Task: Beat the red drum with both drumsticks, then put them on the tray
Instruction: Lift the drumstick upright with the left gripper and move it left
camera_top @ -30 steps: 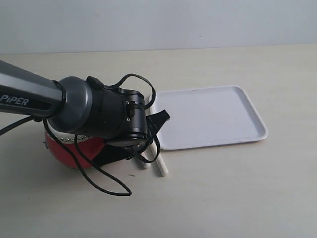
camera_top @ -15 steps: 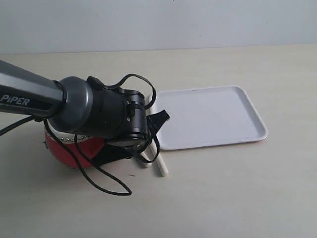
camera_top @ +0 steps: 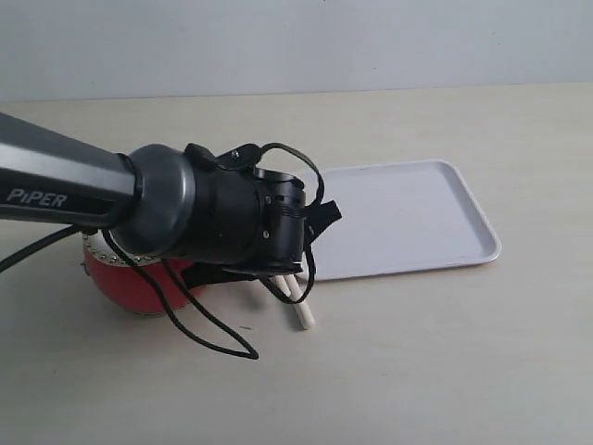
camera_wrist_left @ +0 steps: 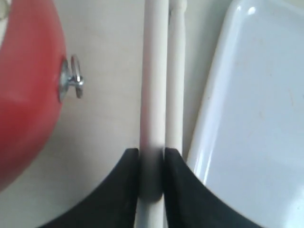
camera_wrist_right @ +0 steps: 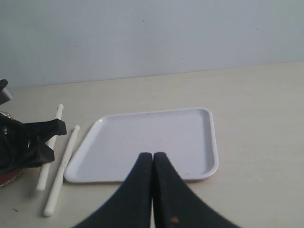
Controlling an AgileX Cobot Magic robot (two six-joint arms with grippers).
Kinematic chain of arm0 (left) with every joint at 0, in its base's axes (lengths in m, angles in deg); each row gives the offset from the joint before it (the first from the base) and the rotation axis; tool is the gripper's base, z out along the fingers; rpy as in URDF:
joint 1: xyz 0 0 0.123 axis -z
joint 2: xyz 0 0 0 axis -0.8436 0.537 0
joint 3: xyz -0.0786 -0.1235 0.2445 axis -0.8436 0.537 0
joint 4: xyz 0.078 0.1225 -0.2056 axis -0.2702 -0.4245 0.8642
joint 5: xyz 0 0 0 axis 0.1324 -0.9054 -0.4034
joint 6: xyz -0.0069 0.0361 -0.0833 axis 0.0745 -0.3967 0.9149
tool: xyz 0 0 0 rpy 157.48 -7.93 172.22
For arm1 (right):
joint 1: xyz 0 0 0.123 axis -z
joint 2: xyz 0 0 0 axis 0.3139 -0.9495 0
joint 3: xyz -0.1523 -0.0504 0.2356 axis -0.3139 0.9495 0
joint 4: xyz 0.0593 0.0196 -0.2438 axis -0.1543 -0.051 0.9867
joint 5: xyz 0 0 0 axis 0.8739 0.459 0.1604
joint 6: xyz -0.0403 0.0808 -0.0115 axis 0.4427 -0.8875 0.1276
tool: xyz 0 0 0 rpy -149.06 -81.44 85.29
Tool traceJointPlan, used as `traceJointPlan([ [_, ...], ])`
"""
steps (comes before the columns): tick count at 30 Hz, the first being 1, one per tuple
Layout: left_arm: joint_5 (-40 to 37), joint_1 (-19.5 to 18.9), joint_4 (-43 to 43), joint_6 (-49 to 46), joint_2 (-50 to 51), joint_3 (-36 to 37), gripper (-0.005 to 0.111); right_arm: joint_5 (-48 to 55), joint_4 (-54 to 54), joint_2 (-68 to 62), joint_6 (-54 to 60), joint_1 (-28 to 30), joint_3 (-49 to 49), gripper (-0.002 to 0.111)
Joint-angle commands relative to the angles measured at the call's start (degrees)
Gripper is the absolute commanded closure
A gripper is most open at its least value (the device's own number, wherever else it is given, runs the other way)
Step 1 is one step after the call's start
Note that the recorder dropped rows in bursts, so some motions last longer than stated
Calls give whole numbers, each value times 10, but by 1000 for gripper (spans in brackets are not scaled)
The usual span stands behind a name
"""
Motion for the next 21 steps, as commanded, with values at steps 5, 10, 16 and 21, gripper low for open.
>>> traceJointPlan([
  [5, -88, 25, -46, -6, -79, -10, 106, -3, 0, 3, 1, 4, 2, 108],
  [10, -105, 38, -80, -2, -128, -10, 106, -3, 0, 3, 1, 4, 2, 108],
  [16, -173, 63, -121, -1, -179, -10, 106, -3, 0, 3, 1, 4, 2, 108],
  [21, -268, 97, -175, -2, -206, -10, 106, -3, 0, 3, 1, 4, 2, 108],
])
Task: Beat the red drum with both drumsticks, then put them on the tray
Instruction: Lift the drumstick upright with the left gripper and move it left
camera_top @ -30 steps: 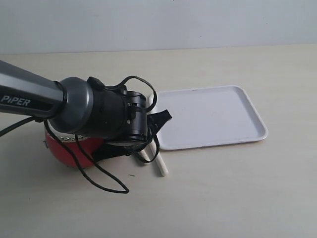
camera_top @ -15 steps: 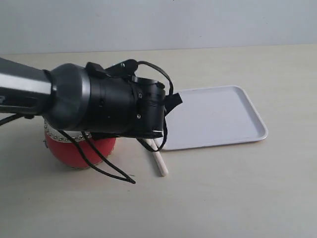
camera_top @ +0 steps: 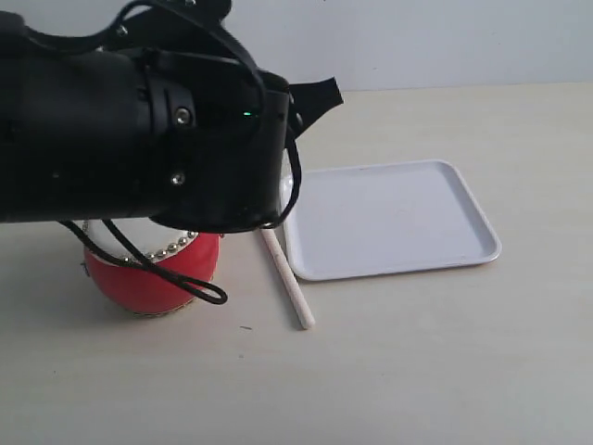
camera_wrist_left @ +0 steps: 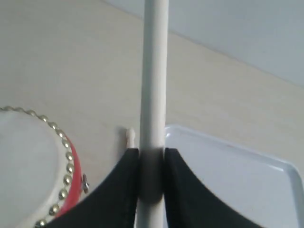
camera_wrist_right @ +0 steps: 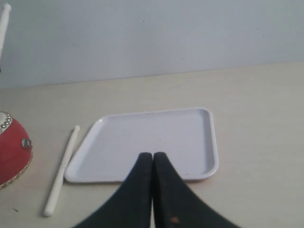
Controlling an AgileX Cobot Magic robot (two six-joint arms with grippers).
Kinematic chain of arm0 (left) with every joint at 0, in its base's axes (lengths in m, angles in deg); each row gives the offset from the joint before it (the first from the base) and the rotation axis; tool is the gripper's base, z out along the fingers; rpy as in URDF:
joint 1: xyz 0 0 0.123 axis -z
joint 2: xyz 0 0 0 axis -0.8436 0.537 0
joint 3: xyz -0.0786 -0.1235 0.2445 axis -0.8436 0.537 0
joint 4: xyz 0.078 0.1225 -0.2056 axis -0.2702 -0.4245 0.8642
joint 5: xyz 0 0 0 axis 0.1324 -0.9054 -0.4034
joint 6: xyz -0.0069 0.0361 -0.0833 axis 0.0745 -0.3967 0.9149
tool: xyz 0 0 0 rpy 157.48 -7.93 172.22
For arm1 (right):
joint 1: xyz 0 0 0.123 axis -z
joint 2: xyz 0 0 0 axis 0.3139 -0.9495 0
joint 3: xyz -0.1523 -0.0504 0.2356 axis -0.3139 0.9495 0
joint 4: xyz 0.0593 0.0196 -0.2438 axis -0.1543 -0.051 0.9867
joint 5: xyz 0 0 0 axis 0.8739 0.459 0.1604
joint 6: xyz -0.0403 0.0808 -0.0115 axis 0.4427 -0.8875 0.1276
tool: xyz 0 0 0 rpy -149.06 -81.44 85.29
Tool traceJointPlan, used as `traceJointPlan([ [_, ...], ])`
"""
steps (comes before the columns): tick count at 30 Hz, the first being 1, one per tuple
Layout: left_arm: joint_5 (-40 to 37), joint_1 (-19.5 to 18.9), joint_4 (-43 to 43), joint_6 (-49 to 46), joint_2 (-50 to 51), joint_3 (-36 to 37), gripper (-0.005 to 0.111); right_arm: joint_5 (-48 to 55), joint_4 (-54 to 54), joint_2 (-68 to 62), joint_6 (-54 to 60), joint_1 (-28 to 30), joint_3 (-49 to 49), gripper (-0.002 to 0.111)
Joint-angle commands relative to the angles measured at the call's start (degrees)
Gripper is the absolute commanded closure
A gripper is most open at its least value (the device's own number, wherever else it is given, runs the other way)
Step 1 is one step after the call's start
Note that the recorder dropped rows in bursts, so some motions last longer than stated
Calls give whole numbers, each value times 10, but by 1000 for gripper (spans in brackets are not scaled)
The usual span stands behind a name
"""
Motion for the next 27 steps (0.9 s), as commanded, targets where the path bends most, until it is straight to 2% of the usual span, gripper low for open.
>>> traceJointPlan([
  [1, -101, 32, -53, 1, -28, -3, 106, -3, 0, 3, 1, 4, 2, 108],
  [9, -121, 71, -51, -16, -68, 3, 106, -3, 0, 3, 1, 4, 2, 108],
  [27, -121, 71, -30, -20, -228, 75, 106, -3, 0, 3, 1, 4, 2, 108],
])
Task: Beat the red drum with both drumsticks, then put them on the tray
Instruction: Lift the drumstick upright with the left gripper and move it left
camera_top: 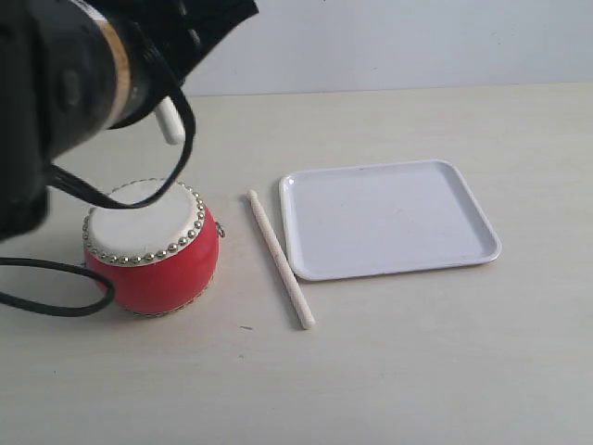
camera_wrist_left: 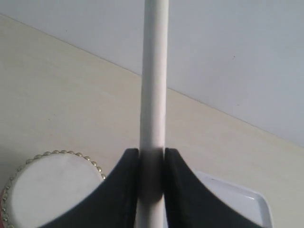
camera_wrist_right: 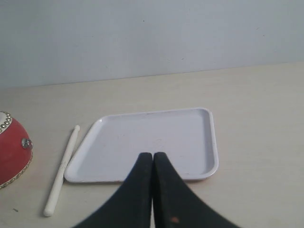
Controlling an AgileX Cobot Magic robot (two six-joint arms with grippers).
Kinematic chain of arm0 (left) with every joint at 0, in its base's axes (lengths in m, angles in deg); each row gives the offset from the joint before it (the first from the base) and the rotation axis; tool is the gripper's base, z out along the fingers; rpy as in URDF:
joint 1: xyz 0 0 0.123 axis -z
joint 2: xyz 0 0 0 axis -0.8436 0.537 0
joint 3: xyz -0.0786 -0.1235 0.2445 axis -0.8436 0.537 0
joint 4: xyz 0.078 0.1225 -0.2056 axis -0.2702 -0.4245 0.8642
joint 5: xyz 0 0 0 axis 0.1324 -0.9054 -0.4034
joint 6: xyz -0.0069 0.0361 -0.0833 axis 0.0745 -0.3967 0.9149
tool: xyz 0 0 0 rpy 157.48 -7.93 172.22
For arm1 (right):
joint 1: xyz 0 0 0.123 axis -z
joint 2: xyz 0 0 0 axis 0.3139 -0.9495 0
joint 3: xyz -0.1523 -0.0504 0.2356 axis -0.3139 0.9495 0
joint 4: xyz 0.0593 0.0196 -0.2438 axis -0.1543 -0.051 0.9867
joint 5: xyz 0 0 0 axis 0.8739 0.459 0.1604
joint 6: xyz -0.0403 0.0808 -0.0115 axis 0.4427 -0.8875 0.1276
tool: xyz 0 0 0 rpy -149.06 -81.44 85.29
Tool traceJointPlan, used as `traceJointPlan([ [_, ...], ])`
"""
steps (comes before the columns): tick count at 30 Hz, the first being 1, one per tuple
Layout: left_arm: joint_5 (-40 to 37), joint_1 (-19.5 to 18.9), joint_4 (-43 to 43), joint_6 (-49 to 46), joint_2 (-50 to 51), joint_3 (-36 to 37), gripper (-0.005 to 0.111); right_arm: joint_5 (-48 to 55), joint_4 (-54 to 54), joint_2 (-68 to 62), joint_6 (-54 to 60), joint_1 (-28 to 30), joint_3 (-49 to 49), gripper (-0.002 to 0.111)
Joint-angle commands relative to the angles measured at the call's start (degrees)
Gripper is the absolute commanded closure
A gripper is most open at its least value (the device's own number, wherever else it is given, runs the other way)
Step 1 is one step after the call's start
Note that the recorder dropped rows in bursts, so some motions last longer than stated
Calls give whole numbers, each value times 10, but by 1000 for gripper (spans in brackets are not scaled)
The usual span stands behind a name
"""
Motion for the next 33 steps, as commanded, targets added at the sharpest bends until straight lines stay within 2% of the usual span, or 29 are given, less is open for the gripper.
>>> traceJointPlan([
  [1, -8, 2, 2, -3, -50, 13, 106, -3, 0, 3, 1, 4, 2, 108],
  [11, 15, 2, 23, -17, -147, 76, 106, -3, 0, 3, 1, 4, 2, 108],
  [19, 42, 2, -5, -38, -185, 147, 106, -3, 0, 3, 1, 4, 2, 108],
  [25, 142, 2, -88, -85, -214, 205, 106, -3, 0, 3, 1, 4, 2, 108],
  [33, 248, -8, -85, -178, -271, 226, 106, -3, 0, 3, 1, 4, 2, 108],
])
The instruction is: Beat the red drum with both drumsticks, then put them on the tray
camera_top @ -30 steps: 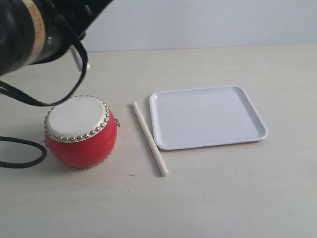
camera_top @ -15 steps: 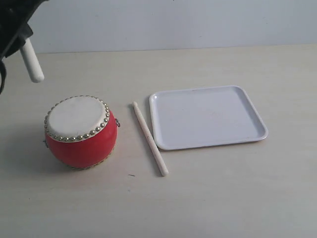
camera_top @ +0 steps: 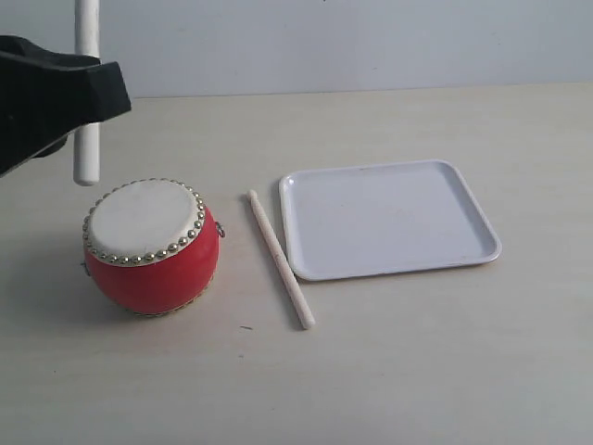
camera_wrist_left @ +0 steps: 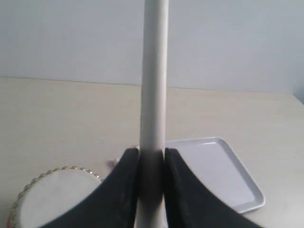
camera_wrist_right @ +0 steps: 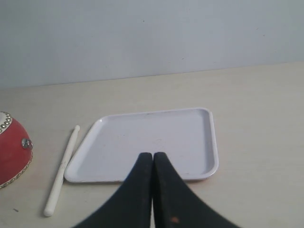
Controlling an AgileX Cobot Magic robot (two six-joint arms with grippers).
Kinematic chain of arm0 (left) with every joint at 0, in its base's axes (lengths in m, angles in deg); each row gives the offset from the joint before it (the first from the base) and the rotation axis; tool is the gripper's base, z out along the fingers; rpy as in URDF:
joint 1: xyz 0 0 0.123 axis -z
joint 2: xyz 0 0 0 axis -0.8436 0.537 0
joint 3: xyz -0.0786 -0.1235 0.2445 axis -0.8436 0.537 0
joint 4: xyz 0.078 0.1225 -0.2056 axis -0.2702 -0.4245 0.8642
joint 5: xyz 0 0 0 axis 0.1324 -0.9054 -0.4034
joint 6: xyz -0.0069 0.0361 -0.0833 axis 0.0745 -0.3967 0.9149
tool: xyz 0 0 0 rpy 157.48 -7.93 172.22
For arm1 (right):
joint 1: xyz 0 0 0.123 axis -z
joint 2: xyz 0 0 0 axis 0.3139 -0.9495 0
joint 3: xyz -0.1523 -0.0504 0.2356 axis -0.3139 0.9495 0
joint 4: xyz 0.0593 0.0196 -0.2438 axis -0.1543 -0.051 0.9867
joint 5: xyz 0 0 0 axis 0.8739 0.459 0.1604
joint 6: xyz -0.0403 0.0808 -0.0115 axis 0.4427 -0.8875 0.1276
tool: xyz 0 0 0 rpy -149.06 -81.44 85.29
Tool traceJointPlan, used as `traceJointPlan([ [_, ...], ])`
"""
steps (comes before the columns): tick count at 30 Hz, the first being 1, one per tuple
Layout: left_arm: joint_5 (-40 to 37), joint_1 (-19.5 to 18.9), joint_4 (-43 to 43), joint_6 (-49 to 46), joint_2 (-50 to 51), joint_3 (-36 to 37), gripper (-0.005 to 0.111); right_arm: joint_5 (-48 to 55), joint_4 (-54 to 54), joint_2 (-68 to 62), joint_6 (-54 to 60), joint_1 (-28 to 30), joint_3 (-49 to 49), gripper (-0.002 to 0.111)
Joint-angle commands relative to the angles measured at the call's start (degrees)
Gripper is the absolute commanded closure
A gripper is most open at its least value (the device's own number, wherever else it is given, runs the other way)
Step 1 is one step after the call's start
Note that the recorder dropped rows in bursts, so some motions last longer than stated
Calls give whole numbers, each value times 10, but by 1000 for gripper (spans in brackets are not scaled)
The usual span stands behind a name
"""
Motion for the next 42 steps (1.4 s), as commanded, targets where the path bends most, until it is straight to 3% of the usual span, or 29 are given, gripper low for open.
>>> traceJointPlan([
  [1, 46, -18, 2, -61, -34, 6, 106, -3, 0, 3, 1, 4, 2, 108],
  [3, 69, -46, 26, -85, -47, 8, 106, -3, 0, 3, 1, 4, 2, 108],
  [6, 153, -119, 62, -125, -70, 27, 106, -3, 0, 3, 1, 4, 2, 108],
  [12, 420, -322, 65, -211, -105, 87, 106, -3, 0, 3, 1, 4, 2, 108],
  [15, 492, -403, 65, -227, -135, 115, 106, -3, 0, 3, 1, 4, 2, 108],
  [17, 508, -434, 65, -227, -148, 125, 106, -3, 0, 3, 1, 4, 2, 108],
  [27, 512, -517, 44, -233, -218, 173, 106, -3, 0, 3, 1, 4, 2, 108],
  [42, 512, -517, 44, -233, -221, 175, 106, -3, 0, 3, 1, 4, 2, 108],
])
